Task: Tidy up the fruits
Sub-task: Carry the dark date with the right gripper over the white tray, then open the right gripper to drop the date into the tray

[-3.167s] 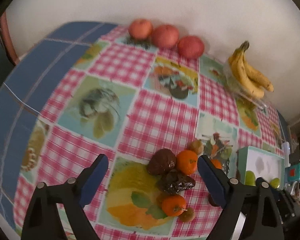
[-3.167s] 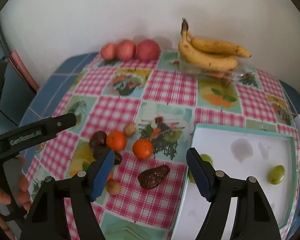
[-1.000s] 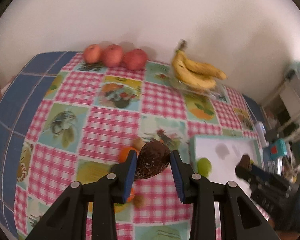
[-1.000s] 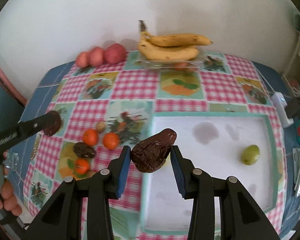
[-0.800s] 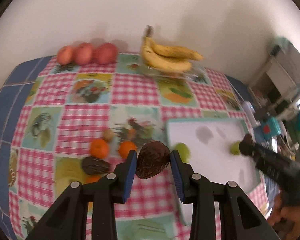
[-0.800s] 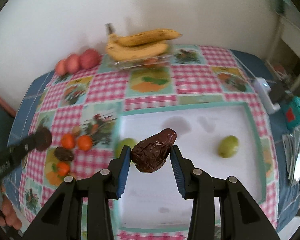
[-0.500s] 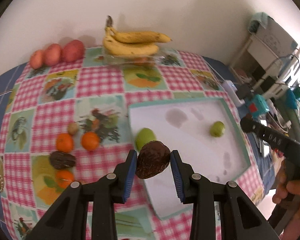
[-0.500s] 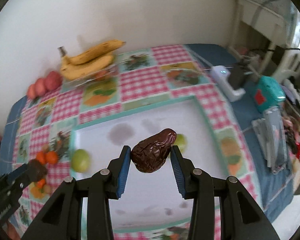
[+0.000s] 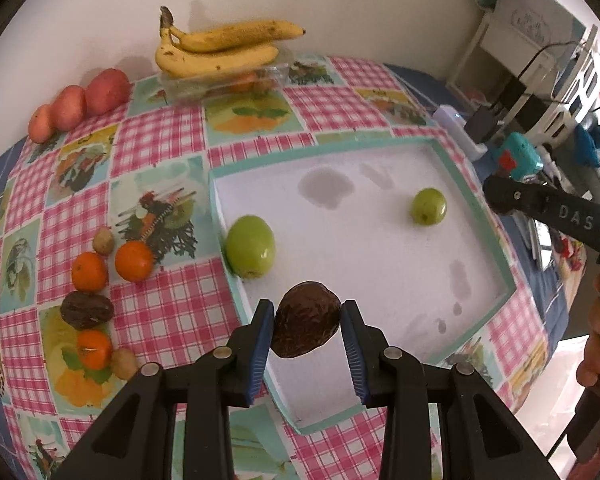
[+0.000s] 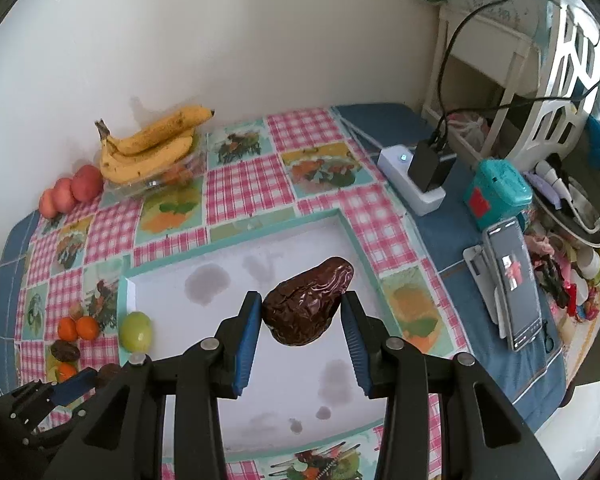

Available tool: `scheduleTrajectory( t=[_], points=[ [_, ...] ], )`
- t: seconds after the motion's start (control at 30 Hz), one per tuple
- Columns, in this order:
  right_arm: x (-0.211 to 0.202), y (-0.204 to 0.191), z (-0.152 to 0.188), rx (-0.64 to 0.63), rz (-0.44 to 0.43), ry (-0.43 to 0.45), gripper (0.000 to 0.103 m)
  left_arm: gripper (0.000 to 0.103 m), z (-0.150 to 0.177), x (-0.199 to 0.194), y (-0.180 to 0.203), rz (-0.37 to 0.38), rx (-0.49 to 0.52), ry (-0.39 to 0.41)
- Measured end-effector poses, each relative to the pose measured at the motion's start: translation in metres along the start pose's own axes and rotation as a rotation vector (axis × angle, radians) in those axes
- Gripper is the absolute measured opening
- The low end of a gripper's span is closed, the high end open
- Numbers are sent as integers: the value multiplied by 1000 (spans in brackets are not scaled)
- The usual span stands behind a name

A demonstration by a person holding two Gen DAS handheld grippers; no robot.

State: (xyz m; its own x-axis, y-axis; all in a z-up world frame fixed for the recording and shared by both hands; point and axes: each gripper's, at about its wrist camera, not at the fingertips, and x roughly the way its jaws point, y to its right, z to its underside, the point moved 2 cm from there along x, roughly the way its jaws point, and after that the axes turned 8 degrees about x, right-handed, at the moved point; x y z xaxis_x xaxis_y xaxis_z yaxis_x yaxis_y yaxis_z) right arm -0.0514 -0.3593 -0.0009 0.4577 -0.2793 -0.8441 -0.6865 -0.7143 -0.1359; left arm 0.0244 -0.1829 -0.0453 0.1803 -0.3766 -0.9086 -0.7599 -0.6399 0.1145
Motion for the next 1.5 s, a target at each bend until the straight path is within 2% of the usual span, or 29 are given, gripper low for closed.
scheduleTrajectory(
  t=[0.33,0.6,0.93,1.4,1.47,1.5],
  points=[
    [49,3,23,-16,49,-148,42,36,7,26,2,-6,0,-54],
    [73,1,38,-36,71,-226,42,37,10,39,6,-22,12,-83],
    [94,2,51,-43,89,-286,42,37,11,45,1,-33,-2,-101],
    [96,-1,51,-60,107,-285,43,38,6,30,-7,-42,-28,-85],
    [97,-1,51,-54,103,-291,52,40,5,27,-11,-41,-42,-80],
    [98,-1,51,-51,103,-291,56,45,5,24,-15,-44,-53,-75]
  ],
)
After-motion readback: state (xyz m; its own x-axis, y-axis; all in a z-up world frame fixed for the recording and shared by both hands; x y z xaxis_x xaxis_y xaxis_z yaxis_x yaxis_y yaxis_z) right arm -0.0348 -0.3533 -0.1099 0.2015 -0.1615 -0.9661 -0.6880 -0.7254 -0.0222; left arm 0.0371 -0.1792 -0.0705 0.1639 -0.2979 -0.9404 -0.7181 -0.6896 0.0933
